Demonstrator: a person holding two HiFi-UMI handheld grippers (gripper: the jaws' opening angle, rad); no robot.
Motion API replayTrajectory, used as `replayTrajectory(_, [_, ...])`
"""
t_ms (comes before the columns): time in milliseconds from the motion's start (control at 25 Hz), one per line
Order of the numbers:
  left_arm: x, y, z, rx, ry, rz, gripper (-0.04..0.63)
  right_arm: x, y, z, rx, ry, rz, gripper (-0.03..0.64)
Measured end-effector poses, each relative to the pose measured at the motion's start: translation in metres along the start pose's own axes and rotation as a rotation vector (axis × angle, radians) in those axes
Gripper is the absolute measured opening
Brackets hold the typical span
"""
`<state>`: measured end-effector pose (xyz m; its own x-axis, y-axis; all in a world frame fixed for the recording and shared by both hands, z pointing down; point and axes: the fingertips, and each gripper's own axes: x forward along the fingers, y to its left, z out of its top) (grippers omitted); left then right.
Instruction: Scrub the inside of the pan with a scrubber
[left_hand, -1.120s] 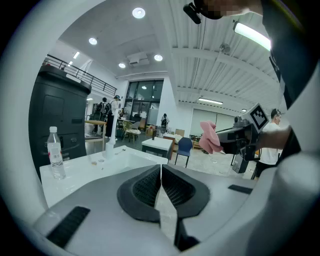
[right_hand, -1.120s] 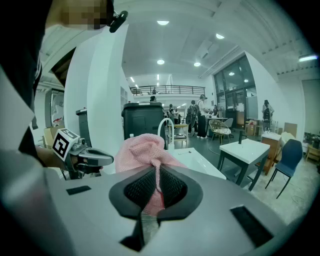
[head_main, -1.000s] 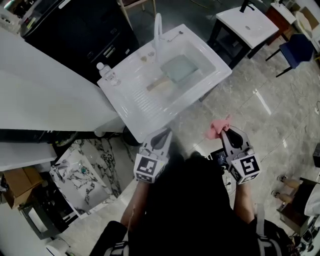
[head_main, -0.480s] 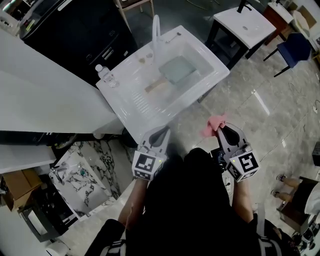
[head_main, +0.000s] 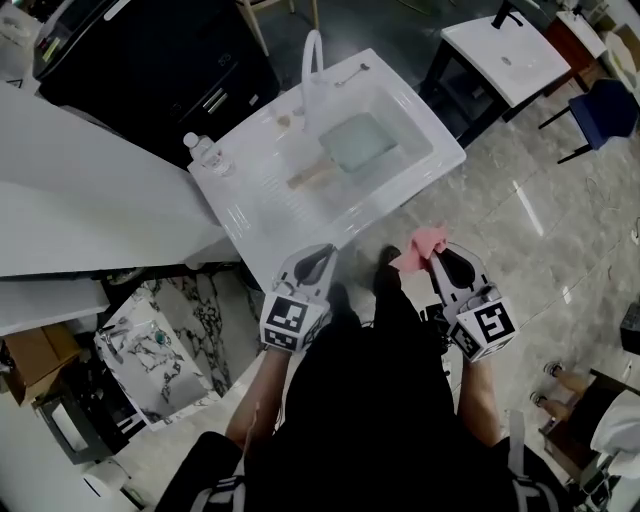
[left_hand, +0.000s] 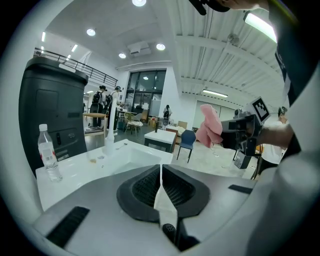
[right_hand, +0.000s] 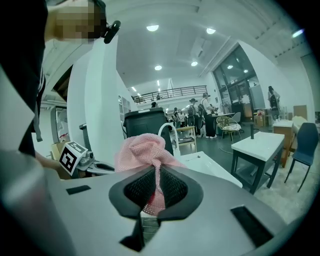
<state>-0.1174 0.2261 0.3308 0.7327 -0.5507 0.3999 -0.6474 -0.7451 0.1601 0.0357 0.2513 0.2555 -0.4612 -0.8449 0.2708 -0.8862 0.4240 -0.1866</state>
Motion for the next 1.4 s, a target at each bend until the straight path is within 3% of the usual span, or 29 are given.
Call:
replayTrajectory(360, [0.058, 0.041, 0.04, -0.101, -0.003, 0.213, 0.04, 0.066, -0.074, 0.029, -0.08, 0.047, 0.173, 0.037])
replayTrajectory(680, [0.099, 0.061, 0.021, -0.216, 0.076, 0.401, 0.04, 0.099, -0.115, 0.016, -0.119, 0.143, 0.323, 0.038])
replayTrajectory(880, [0.106, 0.085, -0.011, -0.246, 0.153, 0.462, 0.04, 0.12, -0.13, 0.002, -0.142, 0.198, 0.348, 0.038])
replayTrajectory(1280, [0.128, 0.185, -0.067, -0.277, 0.268, 0.559, 0.046, 0.184, -0.132, -0.016, -0.142, 0.295, 0.357, 0.038])
replayTrajectory(1400, [0.144, 0.211, -0.083, -0.272, 0.311, 0.557, 0.131, 0.211, -0.135, -0.019, -0.171, 0.33, 0.358, 0.038])
